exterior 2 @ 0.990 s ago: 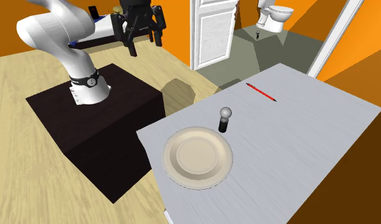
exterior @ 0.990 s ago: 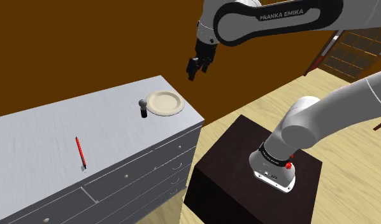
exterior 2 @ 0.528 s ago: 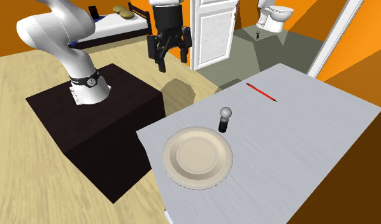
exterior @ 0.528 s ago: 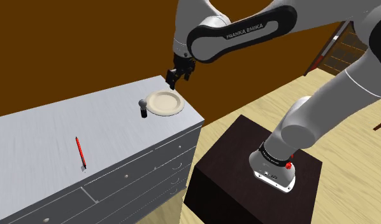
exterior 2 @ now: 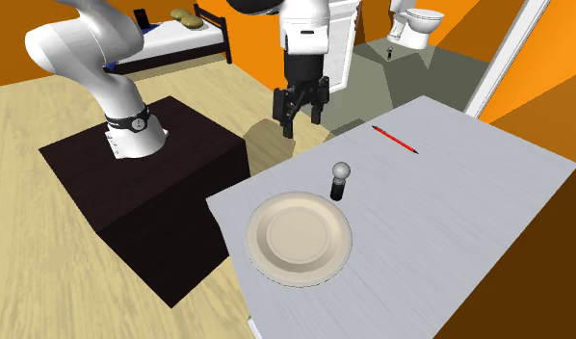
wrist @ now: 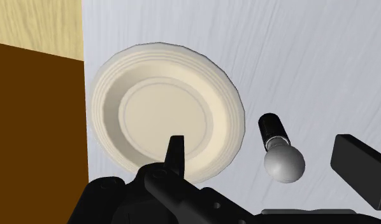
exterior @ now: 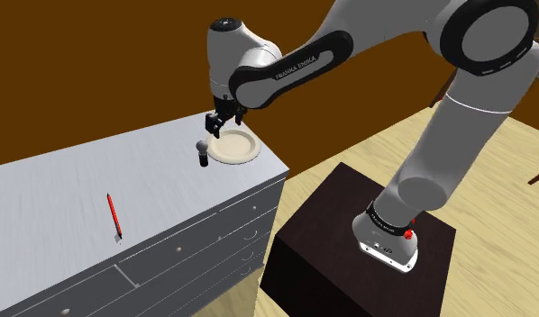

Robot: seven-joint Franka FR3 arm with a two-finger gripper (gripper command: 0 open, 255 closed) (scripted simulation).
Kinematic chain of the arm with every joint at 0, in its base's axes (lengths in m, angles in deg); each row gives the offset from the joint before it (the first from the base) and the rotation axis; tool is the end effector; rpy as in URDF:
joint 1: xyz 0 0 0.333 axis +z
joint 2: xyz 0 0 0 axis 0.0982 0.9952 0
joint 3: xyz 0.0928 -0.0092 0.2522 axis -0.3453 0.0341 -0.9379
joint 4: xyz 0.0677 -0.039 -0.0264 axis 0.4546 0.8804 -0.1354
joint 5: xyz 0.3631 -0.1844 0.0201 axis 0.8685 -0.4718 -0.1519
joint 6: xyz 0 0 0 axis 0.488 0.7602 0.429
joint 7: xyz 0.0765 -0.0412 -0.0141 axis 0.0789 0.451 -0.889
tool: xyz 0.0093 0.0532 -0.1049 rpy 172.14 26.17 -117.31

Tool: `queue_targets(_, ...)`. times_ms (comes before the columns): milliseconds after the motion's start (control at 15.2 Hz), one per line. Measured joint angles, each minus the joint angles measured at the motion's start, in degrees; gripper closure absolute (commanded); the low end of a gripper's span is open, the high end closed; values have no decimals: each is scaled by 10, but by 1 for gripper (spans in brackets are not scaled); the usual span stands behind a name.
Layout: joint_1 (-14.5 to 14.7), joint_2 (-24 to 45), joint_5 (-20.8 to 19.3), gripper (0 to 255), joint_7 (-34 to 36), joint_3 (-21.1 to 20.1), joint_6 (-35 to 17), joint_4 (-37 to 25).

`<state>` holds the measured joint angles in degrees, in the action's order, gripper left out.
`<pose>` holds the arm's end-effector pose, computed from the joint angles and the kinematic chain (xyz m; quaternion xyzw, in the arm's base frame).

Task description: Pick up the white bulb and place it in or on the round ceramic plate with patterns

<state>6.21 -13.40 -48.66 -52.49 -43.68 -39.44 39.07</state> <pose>0.5446 0.2013 0.3139 0.9958 -0.0207 0.0652 0.0603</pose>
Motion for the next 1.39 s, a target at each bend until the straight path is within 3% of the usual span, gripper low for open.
queue_targets(330, 37, 124, -74, 0, 79, 9, 5, -100)
queue_targets(594, 68, 209, -112, 0, 116, 26, 18, -183)
queue_targets(1386, 76, 260, -136, 0, 133, 42, -16, -196)
